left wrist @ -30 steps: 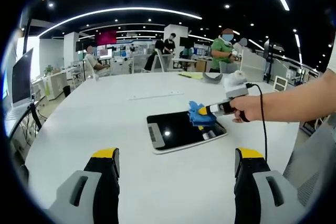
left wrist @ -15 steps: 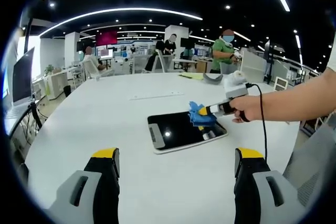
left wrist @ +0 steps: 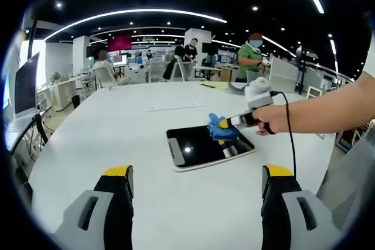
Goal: Wipe the mirror surface with the cleaning cloth until all visible marks leave the cleaned area.
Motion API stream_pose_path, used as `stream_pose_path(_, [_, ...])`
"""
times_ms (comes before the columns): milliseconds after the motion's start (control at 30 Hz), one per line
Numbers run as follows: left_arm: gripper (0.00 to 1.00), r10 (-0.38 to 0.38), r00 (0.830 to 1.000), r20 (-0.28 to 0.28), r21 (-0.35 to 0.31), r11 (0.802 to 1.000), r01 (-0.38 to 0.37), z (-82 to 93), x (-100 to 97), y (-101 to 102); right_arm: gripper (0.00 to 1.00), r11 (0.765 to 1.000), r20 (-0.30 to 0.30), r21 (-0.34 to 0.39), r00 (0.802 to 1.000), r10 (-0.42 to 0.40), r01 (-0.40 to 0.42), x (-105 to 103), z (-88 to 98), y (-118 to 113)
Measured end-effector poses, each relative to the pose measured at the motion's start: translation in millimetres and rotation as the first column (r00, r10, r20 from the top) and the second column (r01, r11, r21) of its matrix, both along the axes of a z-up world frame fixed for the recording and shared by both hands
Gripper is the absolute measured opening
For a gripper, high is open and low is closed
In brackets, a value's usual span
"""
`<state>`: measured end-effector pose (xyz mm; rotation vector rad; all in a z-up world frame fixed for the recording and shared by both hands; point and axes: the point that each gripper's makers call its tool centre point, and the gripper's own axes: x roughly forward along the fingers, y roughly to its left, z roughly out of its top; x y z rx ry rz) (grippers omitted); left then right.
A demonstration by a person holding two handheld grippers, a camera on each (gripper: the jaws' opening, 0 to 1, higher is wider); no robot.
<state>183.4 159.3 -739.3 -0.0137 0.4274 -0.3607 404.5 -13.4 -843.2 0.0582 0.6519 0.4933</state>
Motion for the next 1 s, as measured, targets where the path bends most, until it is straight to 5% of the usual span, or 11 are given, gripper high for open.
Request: stream_pose_path(1000, [0.91, 0.019, 1.000, -0.001, -0.008, 1.000, -0.019, -4.6, -4.0, 8, 0.01, 0.996, -0.019, -0.007, 0.996, 0.088, -0.088, -7, -0.9, 38])
